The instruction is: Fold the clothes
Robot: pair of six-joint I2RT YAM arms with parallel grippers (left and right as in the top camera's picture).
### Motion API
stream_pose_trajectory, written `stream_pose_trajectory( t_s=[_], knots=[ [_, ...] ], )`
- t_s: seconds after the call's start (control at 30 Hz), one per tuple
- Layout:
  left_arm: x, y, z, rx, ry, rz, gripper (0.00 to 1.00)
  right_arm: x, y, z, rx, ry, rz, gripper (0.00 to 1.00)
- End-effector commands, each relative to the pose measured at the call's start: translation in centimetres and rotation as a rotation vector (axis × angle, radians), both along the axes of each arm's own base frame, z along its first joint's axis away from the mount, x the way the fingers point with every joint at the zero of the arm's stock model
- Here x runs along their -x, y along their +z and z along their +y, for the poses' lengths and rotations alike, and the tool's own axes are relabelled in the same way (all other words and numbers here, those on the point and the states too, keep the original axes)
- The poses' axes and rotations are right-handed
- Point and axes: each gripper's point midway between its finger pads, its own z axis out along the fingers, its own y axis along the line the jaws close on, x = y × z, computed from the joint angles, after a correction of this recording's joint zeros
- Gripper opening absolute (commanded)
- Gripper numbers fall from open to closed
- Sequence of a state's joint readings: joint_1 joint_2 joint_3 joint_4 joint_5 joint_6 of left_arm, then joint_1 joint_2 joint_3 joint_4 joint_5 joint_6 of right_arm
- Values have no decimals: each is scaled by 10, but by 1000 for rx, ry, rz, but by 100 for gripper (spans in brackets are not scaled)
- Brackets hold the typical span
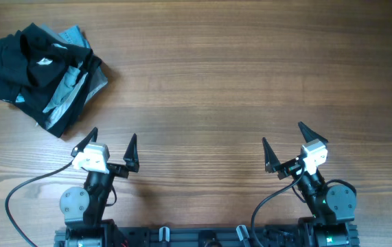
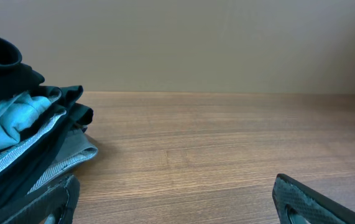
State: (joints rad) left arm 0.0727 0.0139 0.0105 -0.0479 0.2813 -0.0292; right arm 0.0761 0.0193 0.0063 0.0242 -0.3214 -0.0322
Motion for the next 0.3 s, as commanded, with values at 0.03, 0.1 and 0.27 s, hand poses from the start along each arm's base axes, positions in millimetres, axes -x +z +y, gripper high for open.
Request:
stream_pose_trajectory(
  t_s=[0.03,0.1,0.27],
  knots=[
    [0,0,-1,12,-6,0,100,2,3,4,15,21,-20,100],
    [0,0,-1,12,-6,0,100,2,3,4,15,21,-20,100],
    [0,0,-1,12,-6,0,100,2,3,4,15,21,-20,100]
  ],
)
